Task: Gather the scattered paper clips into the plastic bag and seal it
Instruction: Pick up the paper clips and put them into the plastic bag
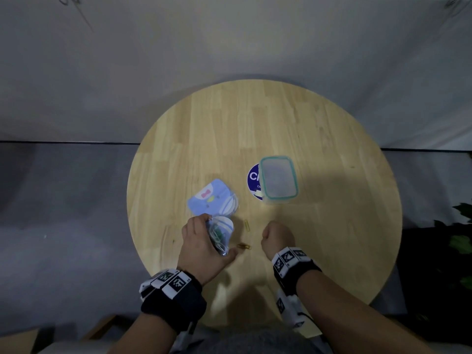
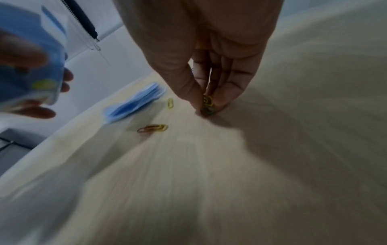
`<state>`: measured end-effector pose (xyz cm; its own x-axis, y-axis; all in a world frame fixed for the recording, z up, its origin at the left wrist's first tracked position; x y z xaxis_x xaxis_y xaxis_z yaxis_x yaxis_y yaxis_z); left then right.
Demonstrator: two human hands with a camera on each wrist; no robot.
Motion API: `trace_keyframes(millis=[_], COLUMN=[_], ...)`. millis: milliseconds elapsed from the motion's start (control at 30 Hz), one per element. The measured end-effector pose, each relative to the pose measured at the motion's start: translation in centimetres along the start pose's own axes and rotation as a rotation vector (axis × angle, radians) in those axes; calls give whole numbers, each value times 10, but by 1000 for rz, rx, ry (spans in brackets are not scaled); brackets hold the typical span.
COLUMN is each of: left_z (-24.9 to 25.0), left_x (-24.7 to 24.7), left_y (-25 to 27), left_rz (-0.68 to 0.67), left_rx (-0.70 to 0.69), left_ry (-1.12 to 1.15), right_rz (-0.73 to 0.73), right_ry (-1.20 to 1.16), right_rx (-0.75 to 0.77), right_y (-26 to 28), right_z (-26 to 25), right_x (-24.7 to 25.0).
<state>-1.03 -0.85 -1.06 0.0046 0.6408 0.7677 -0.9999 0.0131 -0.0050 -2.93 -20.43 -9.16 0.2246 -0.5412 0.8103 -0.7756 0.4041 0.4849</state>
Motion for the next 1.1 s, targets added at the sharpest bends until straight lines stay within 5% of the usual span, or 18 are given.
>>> trace_keyframes(millis=[467, 800, 1100], left_z=[-10, -14, -21], left_x=[0, -3, 2], left_y=[3, 4, 9], left_rz=[-6, -1, -12], left_rx=[8, 7, 20], left_ry=[-18, -24, -34], right_rz=[-57, -38, -26], right_ry=[214, 67, 286], right_rx=[133, 333, 281], right_y=[13, 32, 32], right_z=[-22, -49, -58], right_x=[-12, -16, -27])
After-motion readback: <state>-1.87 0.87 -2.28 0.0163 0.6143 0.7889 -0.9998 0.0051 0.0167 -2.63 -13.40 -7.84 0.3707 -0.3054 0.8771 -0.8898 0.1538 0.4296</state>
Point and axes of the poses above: each hand's wrist, its own y-axis away from the middle knuckle, its own x-axis out of the back of the hand, z = x × y, the point moved 8 cm from there along -y, towards the middle knuckle, and after that the axes turned 10 degrees about z, right-handed, at the moved point
